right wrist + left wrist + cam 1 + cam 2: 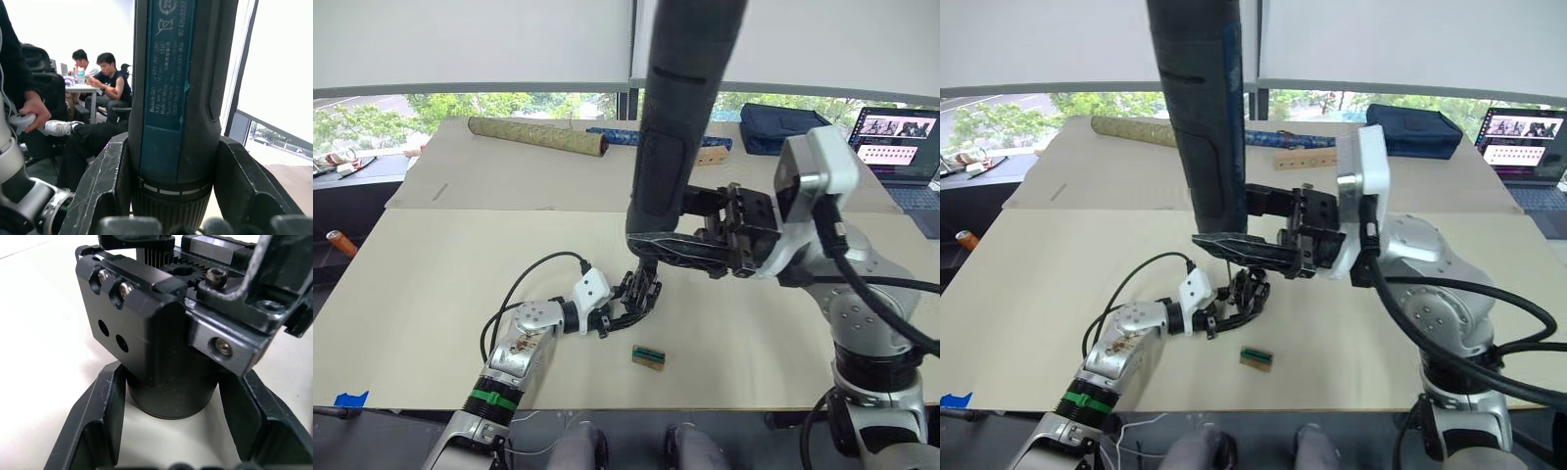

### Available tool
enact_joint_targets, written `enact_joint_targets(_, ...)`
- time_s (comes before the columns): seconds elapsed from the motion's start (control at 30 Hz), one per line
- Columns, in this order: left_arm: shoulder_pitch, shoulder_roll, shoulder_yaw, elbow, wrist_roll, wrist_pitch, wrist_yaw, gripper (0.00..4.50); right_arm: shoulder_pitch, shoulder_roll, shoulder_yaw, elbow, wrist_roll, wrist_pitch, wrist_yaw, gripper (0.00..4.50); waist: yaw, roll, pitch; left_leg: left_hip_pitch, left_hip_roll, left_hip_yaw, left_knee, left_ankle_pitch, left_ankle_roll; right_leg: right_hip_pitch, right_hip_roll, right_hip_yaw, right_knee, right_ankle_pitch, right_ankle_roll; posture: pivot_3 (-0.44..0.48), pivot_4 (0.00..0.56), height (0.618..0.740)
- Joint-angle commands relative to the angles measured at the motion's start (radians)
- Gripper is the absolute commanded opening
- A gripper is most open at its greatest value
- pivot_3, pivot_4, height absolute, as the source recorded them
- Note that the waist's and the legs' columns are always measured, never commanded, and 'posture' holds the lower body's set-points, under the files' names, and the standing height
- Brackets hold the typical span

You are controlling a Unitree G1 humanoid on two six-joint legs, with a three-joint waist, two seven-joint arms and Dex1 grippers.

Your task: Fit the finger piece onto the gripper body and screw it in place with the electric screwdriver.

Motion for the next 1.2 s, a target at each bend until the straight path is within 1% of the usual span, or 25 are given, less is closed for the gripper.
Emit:
enact_joint_targets(0.03, 0.006, 0.003, -0.031, 0.014, 0.016, 0.003, -0.015, 2.28, -0.046, 0.029, 0.004, 0.004, -0.034, -0.036, -0.014, 1.93, 0.000, 0.000, 0.000, 0.000, 0.000, 0.000, 0.000, 0.000, 0.000, 0.000, 0.000, 0.000, 0.000, 0.000, 0.000, 0.000, 0.150, 0.740)
enact_joint_targets(0.23, 0.011, 0.006, -0.035, 0.008, 0.012, 0.008, -0.019, 2.28, -0.071, 0.076, 0.036, 0.041, -0.109, -0.048, -0.006, 1.93, -0.001, 0.000, 0.000, 0.000, 0.000, 0.000, 0.000, 0.000, 0.000, 0.000, 0.000, 0.000, 0.000, 0.000, 0.000, 0.000, 0.150, 0.740)
enact_joint_targets(0.63, 0.025, 0.017, -0.031, -0.016, 0.002, 0.031, -0.020, 2.28, -0.063, 0.120, 0.082, 0.089, -0.226, -0.090, 0.035, 1.93, -0.006, 0.000, 0.000, 0.000, 0.000, 0.000, 0.000, 0.000, -0.001, 0.000, 0.001, 0.000, 0.000, 0.000, 0.000, 0.000, 0.150, 0.740)
enact_joint_targets(1.2, 0.036, 0.030, -0.037, -0.042, -0.008, 0.056, -0.029, 2.28, -0.020, 0.127, 0.113, 0.098, -0.308, -0.119, 0.093, 1.93, -0.008, 0.000, 0.000, 0.000, 0.000, 0.001, -0.001, 0.001, -0.001, 0.000, 0.001, 0.000, 0.000, 0.000, 0.000, 0.000, 0.150, 0.740)
